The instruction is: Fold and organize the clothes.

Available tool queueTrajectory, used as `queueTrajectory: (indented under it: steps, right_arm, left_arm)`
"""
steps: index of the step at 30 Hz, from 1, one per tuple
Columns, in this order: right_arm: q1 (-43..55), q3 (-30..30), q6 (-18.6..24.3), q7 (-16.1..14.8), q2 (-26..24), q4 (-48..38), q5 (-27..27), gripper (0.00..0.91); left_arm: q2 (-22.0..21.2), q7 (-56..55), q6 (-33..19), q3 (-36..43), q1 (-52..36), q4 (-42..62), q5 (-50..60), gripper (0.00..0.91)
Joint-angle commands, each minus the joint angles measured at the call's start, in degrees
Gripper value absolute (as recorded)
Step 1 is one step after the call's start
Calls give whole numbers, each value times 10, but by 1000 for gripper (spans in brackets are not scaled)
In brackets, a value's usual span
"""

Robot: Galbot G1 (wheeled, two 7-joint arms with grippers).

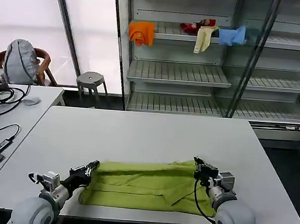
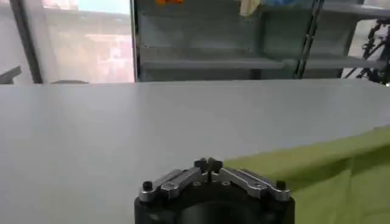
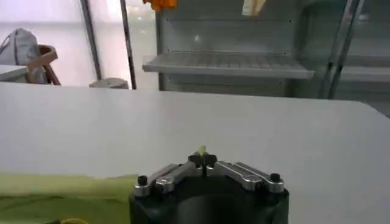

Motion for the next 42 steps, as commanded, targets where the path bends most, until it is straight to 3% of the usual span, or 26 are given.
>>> queueTrajectory:
  steps: [1, 15, 16, 17, 18, 29, 32, 36, 42]
  right_arm:
    - [-3, 0, 0, -1, 0, 0, -4, 0]
    - [-9, 0, 0, -13, 1, -2, -19, 0]
    - [-10, -1, 0, -13, 1, -3, -21, 121]
    - [-11, -2, 0, -11, 1, -3, -25, 907]
    - [-12, -1, 0, -13, 0, -2, -29, 907]
    - [-38, 36, 0, -26, -4, 16, -41, 907]
    - [-55, 59, 0, -34, -5, 30, -50, 907]
    - [-92, 86, 3, -41, -3, 64, -70, 907]
    - [-129, 119, 12, -44, 3, 119, -87, 907]
  left_arm:
    - [4, 0, 0, -3, 13, -6, 9, 20]
    - [6, 1, 23, -7, 27, -40, 33, 20]
    - [6, 1, 23, -7, 26, -35, 41, 20]
    - [7, 1, 23, -7, 25, -31, 55, 111]
    - [6, 1, 24, -7, 25, -30, 67, 907]
    - [0, 31, 52, -34, 66, -98, 109, 907]
    - [-4, -41, 47, -31, 60, -120, 49, 907]
    - [-11, -218, -4, 8, 52, -122, -22, 907]
    - [-17, -297, -36, 34, 95, -102, -21, 907]
